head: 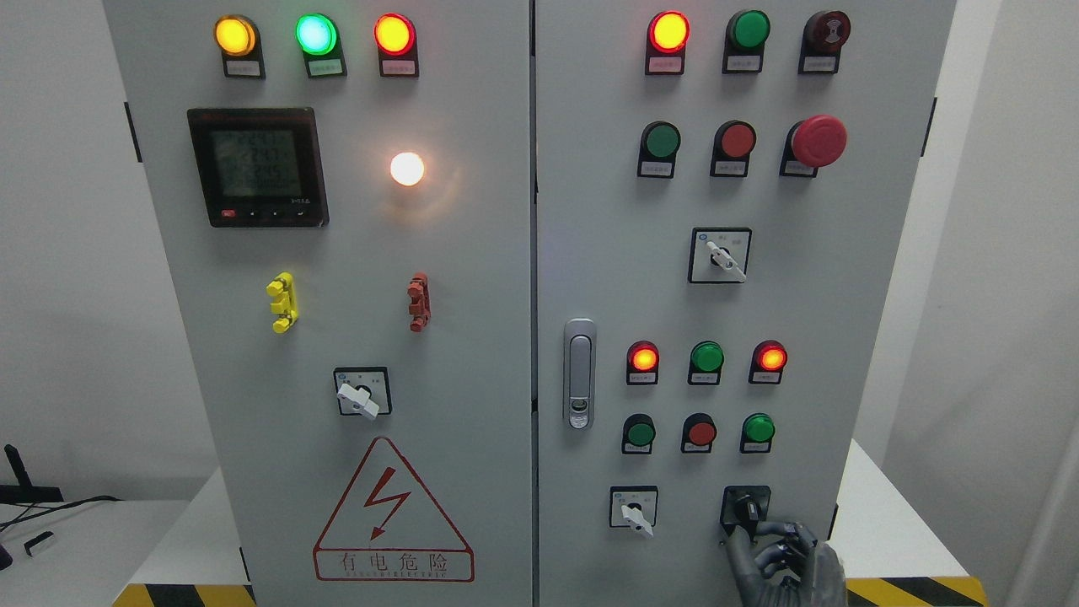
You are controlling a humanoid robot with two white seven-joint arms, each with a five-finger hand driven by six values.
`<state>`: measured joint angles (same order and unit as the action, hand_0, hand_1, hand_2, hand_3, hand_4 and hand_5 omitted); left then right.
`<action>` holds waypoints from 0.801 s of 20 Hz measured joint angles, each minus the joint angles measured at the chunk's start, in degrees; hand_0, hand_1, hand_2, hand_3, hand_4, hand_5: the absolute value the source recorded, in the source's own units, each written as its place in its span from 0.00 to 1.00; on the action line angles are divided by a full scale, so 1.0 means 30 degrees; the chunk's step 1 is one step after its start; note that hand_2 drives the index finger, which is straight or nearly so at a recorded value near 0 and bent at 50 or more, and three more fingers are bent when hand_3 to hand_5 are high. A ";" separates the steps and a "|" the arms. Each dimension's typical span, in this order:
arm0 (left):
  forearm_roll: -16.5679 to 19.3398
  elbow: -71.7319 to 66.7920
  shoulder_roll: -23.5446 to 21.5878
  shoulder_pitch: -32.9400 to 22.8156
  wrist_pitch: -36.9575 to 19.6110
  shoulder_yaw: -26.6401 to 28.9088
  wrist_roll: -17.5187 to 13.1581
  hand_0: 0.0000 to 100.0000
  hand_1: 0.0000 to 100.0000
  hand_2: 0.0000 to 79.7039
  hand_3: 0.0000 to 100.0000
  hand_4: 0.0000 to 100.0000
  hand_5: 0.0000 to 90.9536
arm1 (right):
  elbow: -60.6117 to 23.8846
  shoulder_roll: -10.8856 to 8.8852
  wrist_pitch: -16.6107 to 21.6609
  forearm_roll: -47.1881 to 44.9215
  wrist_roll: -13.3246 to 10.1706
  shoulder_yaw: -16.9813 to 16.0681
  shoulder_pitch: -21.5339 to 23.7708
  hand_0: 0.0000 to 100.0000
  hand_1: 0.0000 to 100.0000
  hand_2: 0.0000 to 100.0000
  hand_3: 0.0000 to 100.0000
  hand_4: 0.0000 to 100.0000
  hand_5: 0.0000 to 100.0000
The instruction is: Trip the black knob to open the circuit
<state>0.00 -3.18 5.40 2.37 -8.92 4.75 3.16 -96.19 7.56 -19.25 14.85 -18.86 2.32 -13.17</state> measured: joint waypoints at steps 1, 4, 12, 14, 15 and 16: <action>0.0000 0.0000 0.0000 0.0000 0.0000 0.0000 0.0000 0.12 0.39 0.00 0.00 0.00 0.00 | -0.0004 0.0000 -0.0004 -0.0011 0.0000 -0.0003 -0.0017 0.45 0.75 0.55 0.83 0.85 0.96; 0.0000 -0.0001 0.0000 0.0000 0.0000 0.0000 0.0000 0.12 0.39 0.00 0.00 0.00 0.00 | -0.0006 0.0000 -0.0020 -0.0076 0.0000 -0.0006 -0.0077 0.46 0.76 0.55 0.83 0.85 0.96; 0.0000 -0.0008 0.0000 0.0000 0.0000 0.0000 -0.0001 0.12 0.39 0.00 0.00 0.00 0.00 | -0.0008 0.0000 -0.0035 -0.0152 -0.0002 0.0013 -0.0174 0.47 0.76 0.56 0.83 0.85 0.97; 0.0000 -0.0007 0.0000 0.0000 0.0000 0.0000 -0.0001 0.12 0.39 0.00 0.00 0.00 0.00 | -0.0009 0.0000 -0.0035 -0.0158 -0.0005 0.0023 -0.0183 0.47 0.76 0.56 0.83 0.85 0.97; 0.0000 -0.0007 0.0000 0.0000 0.0000 0.0000 0.0000 0.12 0.39 0.00 0.00 0.00 0.00 | -0.0009 0.0000 -0.0035 -0.0161 -0.0006 0.0027 -0.0186 0.47 0.76 0.56 0.83 0.85 0.97; 0.0000 -0.0005 0.0000 0.0000 0.0000 0.0000 0.0000 0.12 0.39 0.00 0.00 0.00 0.00 | -0.0009 0.0000 -0.0036 -0.0163 -0.0009 0.0034 -0.0191 0.48 0.76 0.56 0.83 0.85 0.97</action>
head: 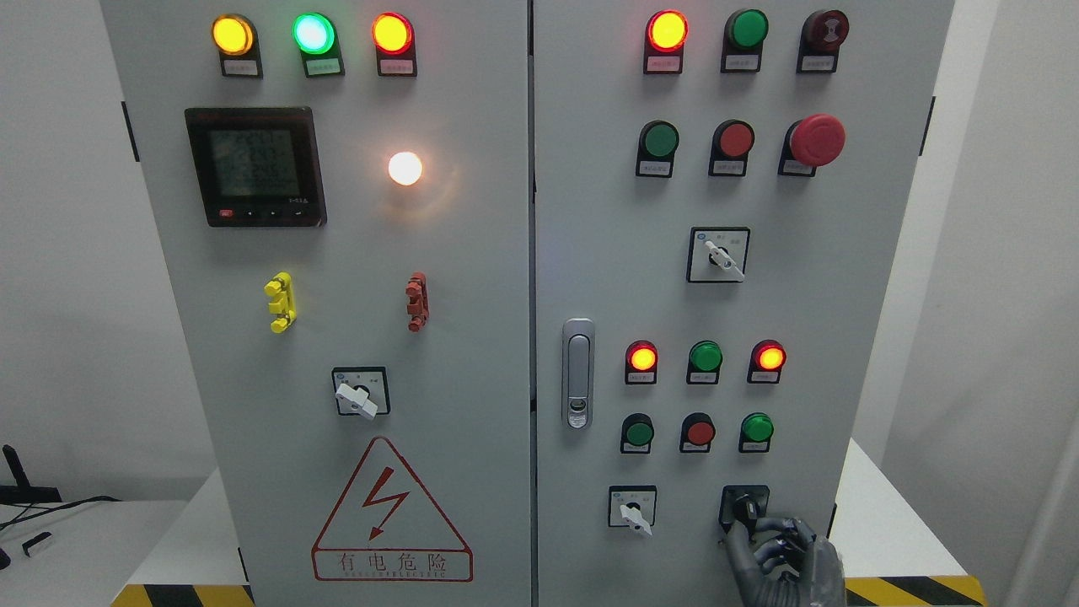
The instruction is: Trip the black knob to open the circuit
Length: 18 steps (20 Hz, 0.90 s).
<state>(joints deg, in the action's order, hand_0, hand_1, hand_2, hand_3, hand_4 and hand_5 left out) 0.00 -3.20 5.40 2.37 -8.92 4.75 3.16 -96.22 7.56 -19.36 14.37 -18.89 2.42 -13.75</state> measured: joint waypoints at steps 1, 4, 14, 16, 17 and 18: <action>0.0000 0.0000 0.0000 0.0000 -0.0001 0.0000 0.0000 0.12 0.39 0.00 0.00 0.00 0.00 | 0.0000 0.0000 0.0001 -0.0003 -0.0002 0.0006 -0.0004 0.48 0.76 0.56 0.83 0.85 0.97; 0.0000 0.0000 0.0000 0.0000 0.0000 0.0000 0.0000 0.12 0.39 0.00 0.00 0.00 0.00 | -0.0002 0.0000 0.0001 -0.0006 -0.0005 0.0023 -0.0009 0.48 0.77 0.56 0.84 0.85 0.97; 0.0000 -0.0002 0.0000 0.0000 0.0000 0.0000 0.0000 0.12 0.39 0.00 0.00 0.00 0.00 | -0.0002 -0.0001 0.0007 -0.0068 -0.0093 0.0076 -0.0014 0.49 0.75 0.57 0.85 0.86 0.97; 0.0000 0.0000 0.0000 0.0000 -0.0001 0.0000 0.0000 0.12 0.39 0.00 0.00 0.00 0.00 | -0.0004 0.0001 0.0014 -0.0190 -0.0092 0.0081 -0.0015 0.49 0.75 0.57 0.85 0.86 0.97; 0.0000 0.0000 0.0000 0.0000 0.0000 0.0000 0.0000 0.12 0.39 0.00 0.00 0.00 0.00 | -0.0004 0.0001 0.0014 -0.0248 -0.0093 0.0084 -0.0015 0.49 0.75 0.58 0.85 0.86 0.97; 0.0000 0.0000 -0.0001 0.0000 -0.0001 0.0000 0.0000 0.12 0.39 0.00 0.00 0.00 0.00 | -0.0005 0.0002 0.0017 -0.0303 -0.0045 0.0087 -0.0015 0.49 0.75 0.58 0.85 0.86 0.97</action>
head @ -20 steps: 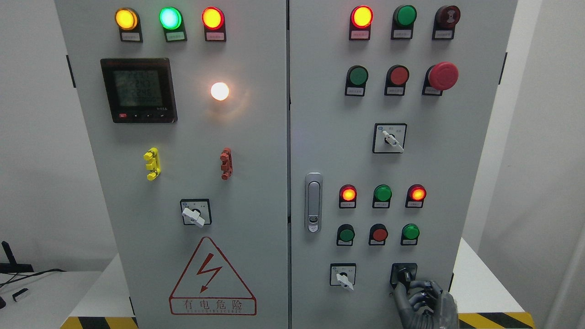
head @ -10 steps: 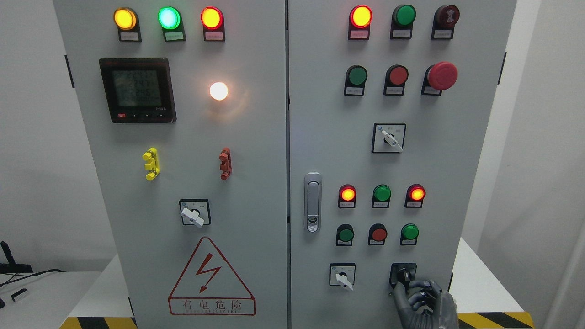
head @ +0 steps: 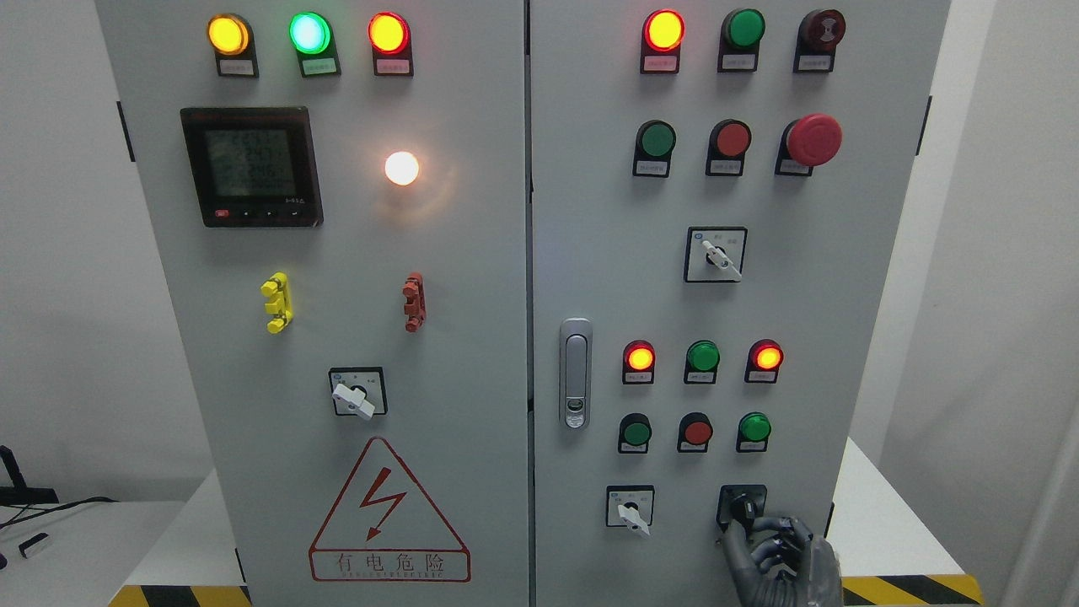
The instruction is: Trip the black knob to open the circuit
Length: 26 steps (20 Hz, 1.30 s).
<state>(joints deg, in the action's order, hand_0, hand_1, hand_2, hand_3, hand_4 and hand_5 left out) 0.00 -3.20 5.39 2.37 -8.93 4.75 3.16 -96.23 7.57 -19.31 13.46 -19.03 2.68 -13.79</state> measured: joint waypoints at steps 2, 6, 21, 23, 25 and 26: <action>0.0000 0.0000 0.0000 0.0001 0.0000 0.0000 0.0000 0.12 0.39 0.00 0.00 0.00 0.00 | -0.0001 0.0001 0.0001 -0.0084 0.0024 0.0007 0.0000 0.48 0.74 0.58 0.86 0.86 0.97; 0.0000 0.0000 -0.0001 0.0000 0.0000 0.0000 0.0000 0.12 0.39 0.00 0.00 0.00 0.00 | -0.0008 0.0001 0.0022 -0.0204 0.0056 0.0021 0.0000 0.48 0.72 0.59 0.87 0.87 0.97; 0.0000 0.0000 0.0000 0.0000 0.0000 0.0000 0.0001 0.12 0.39 0.00 0.00 0.00 0.00 | -0.0042 0.0011 0.0044 -0.0835 0.0063 0.0063 -0.0023 0.42 0.69 0.61 0.88 0.88 0.98; 0.0000 0.0001 -0.0001 0.0001 0.0000 0.0000 0.0000 0.12 0.39 0.00 0.00 0.00 0.00 | -0.0045 0.0015 0.0045 -0.0865 0.0063 0.0089 -0.0023 0.42 0.69 0.61 0.88 0.88 0.98; 0.0000 0.0001 0.0000 0.0001 0.0001 0.0000 0.0000 0.12 0.39 0.00 0.00 0.00 0.00 | -0.0049 0.0016 0.0045 -0.0888 0.0063 0.0110 -0.0022 0.41 0.69 0.62 0.88 0.88 0.98; 0.0000 0.0001 -0.0001 0.0000 0.0000 0.0000 0.0000 0.12 0.39 0.00 0.00 0.00 0.00 | -0.0051 0.0016 0.0034 -0.0898 0.0063 0.0128 -0.0022 0.41 0.69 0.62 0.89 0.88 0.98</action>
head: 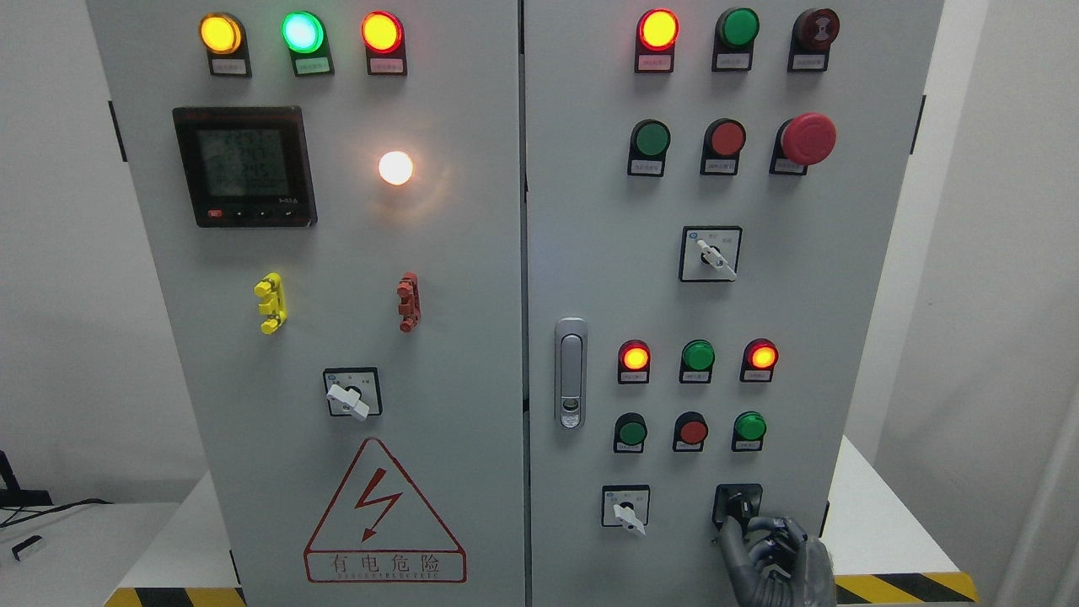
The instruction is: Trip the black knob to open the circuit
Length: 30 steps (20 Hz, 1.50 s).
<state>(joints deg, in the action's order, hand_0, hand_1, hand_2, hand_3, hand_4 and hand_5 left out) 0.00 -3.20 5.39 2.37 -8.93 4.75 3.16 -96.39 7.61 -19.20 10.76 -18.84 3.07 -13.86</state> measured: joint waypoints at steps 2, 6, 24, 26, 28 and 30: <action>0.0000 0.0001 0.0000 0.0000 0.0000 0.0000 0.0000 0.12 0.39 0.00 0.00 0.00 0.00 | -0.0001 0.0001 -0.0013 -0.0021 0.0000 0.0020 0.0001 0.41 0.69 0.62 0.89 0.88 0.98; 0.0000 0.0002 0.0000 0.0000 0.0000 0.0000 0.0000 0.12 0.39 0.00 0.00 0.00 0.00 | 0.0002 0.0004 -0.0017 -0.0044 0.0000 0.0058 0.0007 0.41 0.69 0.62 0.89 0.88 0.98; 0.0000 0.0001 -0.0001 0.0000 0.0000 0.0000 0.0000 0.12 0.39 0.00 0.00 0.00 0.00 | 0.0014 0.0008 -0.0040 -0.0745 0.0000 0.0146 0.0015 0.41 0.68 0.63 0.89 0.89 0.98; 0.0000 0.0001 -0.0001 0.0000 0.0000 0.0000 0.0000 0.12 0.39 0.00 0.00 0.00 0.00 | 0.0014 0.0009 -0.0040 -0.0804 0.0003 0.0150 0.0015 0.41 0.68 0.63 0.90 0.89 0.98; 0.0000 0.0000 -0.0001 0.0000 0.0000 0.0000 0.0000 0.12 0.39 0.00 0.00 0.00 0.00 | 0.0014 0.0008 -0.0040 -0.0944 0.0008 0.0152 0.0015 0.41 0.68 0.63 0.90 0.89 0.98; 0.0000 0.0000 -0.0001 0.0000 0.0000 0.0000 0.0000 0.12 0.39 0.00 0.00 0.00 0.00 | 0.0010 0.0009 -0.0041 -0.1129 0.0018 0.0157 0.0012 0.41 0.68 0.63 0.90 0.89 0.98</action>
<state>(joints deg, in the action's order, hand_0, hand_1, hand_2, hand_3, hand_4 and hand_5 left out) 0.00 -3.20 5.39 2.37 -8.93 4.75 3.16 -96.36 7.64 -19.33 7.37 -18.78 3.54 -13.82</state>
